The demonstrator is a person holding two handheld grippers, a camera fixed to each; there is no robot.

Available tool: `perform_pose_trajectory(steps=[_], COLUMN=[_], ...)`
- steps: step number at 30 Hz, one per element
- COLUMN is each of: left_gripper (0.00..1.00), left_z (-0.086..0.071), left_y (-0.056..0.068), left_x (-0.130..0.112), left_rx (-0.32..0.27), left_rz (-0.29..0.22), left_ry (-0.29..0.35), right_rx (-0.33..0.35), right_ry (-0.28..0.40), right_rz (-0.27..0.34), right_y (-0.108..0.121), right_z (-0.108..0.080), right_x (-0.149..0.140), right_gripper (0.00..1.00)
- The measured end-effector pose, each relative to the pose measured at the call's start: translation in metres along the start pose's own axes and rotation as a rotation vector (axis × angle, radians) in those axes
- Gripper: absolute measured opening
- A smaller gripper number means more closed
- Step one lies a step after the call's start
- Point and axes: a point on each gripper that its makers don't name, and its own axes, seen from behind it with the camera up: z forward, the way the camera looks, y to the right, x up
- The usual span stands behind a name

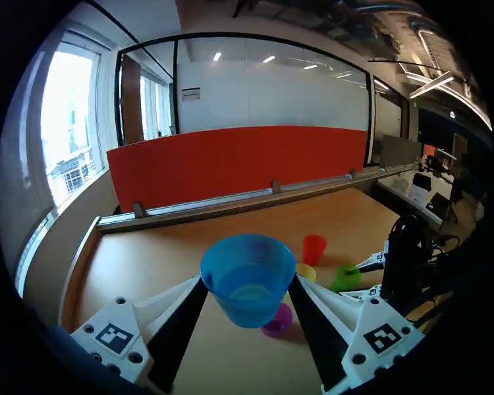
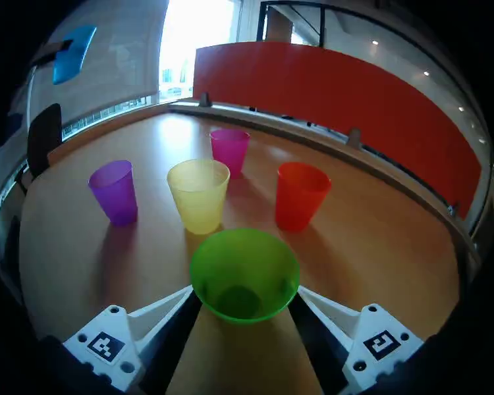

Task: Pour water

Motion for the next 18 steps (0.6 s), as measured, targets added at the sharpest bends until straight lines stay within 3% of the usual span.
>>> perform_pose_trajectory(steps=[9, 18], left_gripper=[0.85, 0.85], left_z=[-0.003, -0.003], left_y=[0.002, 0.009], left_x=[-0.004, -0.001], left_rx=[0.003, -0.014], left_rz=[0.008, 0.019], left_ry=[-0.012, -0.002], right_rx=[0.006, 0.007], right_ry=[0.021, 0.066], right_rz=[0.01, 0.015], right_y=[0.002, 0.002], right_z=[-0.003, -0.026], right_x=[0.003, 0.025], right_gripper=[0.87, 0.86])
